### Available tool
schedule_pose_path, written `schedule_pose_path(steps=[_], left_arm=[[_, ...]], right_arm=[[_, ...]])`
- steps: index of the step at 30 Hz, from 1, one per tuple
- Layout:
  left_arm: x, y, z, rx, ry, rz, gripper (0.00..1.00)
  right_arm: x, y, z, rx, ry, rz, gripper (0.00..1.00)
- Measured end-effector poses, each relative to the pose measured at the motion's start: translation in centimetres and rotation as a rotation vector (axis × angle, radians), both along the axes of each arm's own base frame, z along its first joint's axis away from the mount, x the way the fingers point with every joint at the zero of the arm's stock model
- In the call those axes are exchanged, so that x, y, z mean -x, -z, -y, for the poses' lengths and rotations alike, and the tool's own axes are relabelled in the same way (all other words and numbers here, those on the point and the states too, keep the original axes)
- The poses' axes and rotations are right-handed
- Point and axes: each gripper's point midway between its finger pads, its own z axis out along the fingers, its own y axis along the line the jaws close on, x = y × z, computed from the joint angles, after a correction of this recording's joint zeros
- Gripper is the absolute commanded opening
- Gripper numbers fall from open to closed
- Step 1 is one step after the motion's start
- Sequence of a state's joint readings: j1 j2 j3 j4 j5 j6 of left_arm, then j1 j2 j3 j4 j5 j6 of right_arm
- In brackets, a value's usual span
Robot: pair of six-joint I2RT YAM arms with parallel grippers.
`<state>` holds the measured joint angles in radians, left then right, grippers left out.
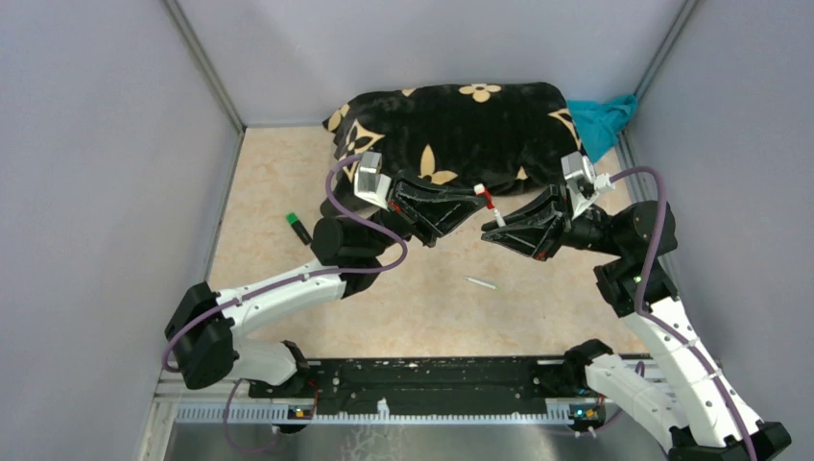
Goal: Insert the pens into the pen caps
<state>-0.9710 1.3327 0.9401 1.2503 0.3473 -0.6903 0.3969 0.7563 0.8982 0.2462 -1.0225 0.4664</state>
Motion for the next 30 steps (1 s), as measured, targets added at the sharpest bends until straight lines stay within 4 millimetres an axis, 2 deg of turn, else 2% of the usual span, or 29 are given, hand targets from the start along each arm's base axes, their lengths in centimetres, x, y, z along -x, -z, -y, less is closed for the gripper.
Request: schedule_pose_path(steps=[30], left_arm=[[-0.03,-0.08,0.25,0.013,0.016,-0.007,0.00]], right_arm=[[-0.22,-0.04,-0.25,-0.003,-0.013,-0.005,0.00]])
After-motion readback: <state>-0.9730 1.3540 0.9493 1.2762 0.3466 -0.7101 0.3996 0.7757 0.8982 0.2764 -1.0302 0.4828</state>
